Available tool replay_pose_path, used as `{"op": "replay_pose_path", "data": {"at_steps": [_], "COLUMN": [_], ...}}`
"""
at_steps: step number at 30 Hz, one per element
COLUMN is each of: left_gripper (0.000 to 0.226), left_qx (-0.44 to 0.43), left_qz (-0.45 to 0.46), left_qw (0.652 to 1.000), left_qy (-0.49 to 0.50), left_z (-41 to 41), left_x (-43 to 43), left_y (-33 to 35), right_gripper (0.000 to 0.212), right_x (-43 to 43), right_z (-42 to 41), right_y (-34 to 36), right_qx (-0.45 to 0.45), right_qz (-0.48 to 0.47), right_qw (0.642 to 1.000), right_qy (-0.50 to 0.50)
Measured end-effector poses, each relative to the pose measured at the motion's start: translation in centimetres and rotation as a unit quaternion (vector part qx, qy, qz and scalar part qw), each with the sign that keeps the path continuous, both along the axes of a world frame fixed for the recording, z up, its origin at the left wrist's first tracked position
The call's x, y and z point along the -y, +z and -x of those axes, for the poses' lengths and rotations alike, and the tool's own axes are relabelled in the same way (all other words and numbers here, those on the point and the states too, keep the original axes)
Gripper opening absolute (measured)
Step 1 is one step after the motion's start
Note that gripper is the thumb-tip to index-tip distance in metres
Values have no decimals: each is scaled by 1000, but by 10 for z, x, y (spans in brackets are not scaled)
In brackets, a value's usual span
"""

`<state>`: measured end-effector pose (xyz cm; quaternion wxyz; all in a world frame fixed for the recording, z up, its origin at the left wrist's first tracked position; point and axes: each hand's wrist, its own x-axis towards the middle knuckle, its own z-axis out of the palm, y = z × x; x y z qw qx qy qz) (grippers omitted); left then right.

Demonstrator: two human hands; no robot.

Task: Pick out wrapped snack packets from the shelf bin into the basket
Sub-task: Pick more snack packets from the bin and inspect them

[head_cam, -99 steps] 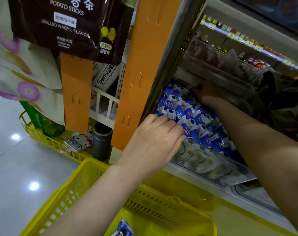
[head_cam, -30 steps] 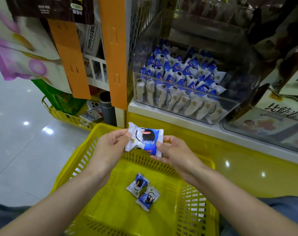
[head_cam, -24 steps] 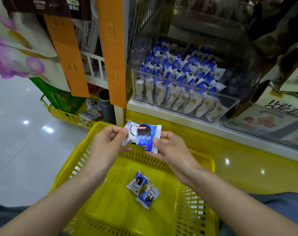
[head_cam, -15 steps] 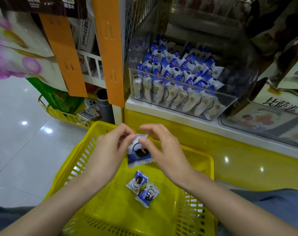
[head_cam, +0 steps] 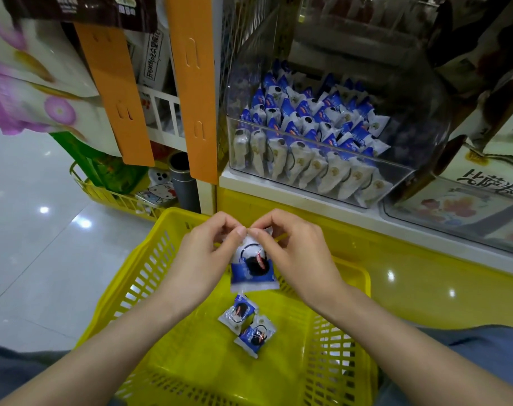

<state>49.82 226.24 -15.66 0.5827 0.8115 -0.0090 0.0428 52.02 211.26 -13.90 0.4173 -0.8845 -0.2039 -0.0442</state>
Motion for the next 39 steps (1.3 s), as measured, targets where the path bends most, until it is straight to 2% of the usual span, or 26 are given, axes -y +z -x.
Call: {"op": "replay_pose_path", "data": {"at_steps": [3, 5, 7, 9, 10, 12, 15, 18, 20, 22, 24, 27, 31, 36, 39], "left_gripper": [13, 14, 31, 47, 50, 44, 28, 20, 21, 18, 16, 41, 39, 33, 32], "left_qx": [25, -6, -103, -223, -252, -245, -176, -142, -135, -130, -105, -14, 60, 63, 67], "left_qz": [-48, -59, 23, 152, 199, 236, 231, 240, 221, 205, 174, 8, -156, -173, -213], "left_qw": [997, 997, 993, 962, 946, 940, 956, 959, 965, 970, 979, 999, 986, 983, 975], "left_qy": [49, 55, 56, 45, 37, 28, 35, 58, 49, 16, 15, 47, 19, -11, -13], "left_z": [2, 3, 0, -6, -8, -7, -5, -6, -7, -5, -2, 1, 4, 5, 7], "left_x": [0, -2, -1, 0, 0, -2, -5, -4, -4, -3, 0, 1, -1, -3, -3], "left_y": [2, 3, 6, 11, 13, 13, 8, 10, 10, 9, 7, 1, 1, 0, 0], "right_gripper": [5, 5, 5, 4, 3, 3, 9, 22, 28, 25, 20, 19, 21, 10, 16], "right_x": [2, 3, 4, 4, 3, 2, 0, -6, -9, -10, -9, -9, -8, -10, -11], "right_z": [-3, -4, -3, 0, 3, 7, 11, 12, 9, 5, 3, 2, 2, 4, 7], "right_y": [3, 5, 6, 5, 4, 2, 0, 1, 3, 3, 5, 5, 1, -4, -9], "right_qx": [24, 29, 37, 50, 56, 71, 91, -3, -134, -268, -330, -345, -345, -313, -274], "right_qz": [-34, -72, -100, -77, -50, 5, 51, -22, -122, -224, -261, -280, -273, -278, -241], "right_qw": [998, 994, 992, 996, 997, 995, 990, 999, 983, 936, 907, 895, 896, 907, 931], "right_qy": [-51, -73, -65, -18, 12, 65, 97, 31, -32, -34, -19, -40, -65, -47, -26]}}
